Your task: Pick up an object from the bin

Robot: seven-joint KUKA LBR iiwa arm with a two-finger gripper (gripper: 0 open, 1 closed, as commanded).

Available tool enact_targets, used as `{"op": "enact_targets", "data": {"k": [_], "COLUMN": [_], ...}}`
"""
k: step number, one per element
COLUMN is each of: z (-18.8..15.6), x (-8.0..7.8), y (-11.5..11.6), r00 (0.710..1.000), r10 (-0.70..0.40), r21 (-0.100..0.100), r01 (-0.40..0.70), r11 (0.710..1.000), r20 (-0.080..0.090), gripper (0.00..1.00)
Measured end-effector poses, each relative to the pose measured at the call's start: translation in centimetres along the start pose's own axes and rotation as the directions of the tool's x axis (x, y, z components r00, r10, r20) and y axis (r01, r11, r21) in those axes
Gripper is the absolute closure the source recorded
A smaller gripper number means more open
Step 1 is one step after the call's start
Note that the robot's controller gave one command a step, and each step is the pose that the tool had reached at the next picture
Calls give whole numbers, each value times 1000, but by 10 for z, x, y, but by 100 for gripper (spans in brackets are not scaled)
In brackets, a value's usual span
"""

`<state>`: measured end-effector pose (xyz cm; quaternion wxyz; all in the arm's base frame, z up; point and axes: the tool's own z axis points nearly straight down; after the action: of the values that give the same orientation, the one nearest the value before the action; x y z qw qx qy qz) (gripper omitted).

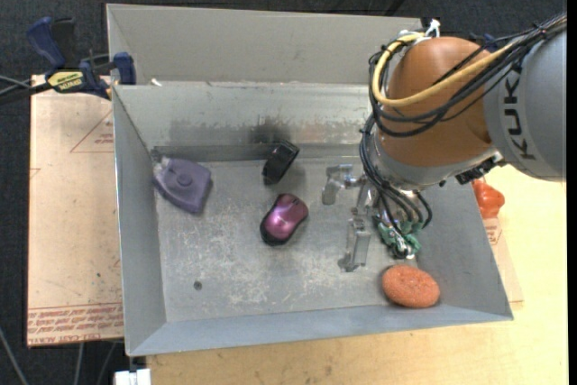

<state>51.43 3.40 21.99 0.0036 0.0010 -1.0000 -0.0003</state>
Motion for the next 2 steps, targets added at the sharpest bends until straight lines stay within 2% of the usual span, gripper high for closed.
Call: {"op": "enact_targets", "data": {"k": [1, 2], "z": [-4, 34], "x": [-2, -30], "y": [0, 17], "r00": [1000, 1000], "r10": [1, 5], "r21": [0, -1], "r01": [-1, -5], "r11": [1000, 1000], "r20": [8, 15], "gripper": [0, 0]}}
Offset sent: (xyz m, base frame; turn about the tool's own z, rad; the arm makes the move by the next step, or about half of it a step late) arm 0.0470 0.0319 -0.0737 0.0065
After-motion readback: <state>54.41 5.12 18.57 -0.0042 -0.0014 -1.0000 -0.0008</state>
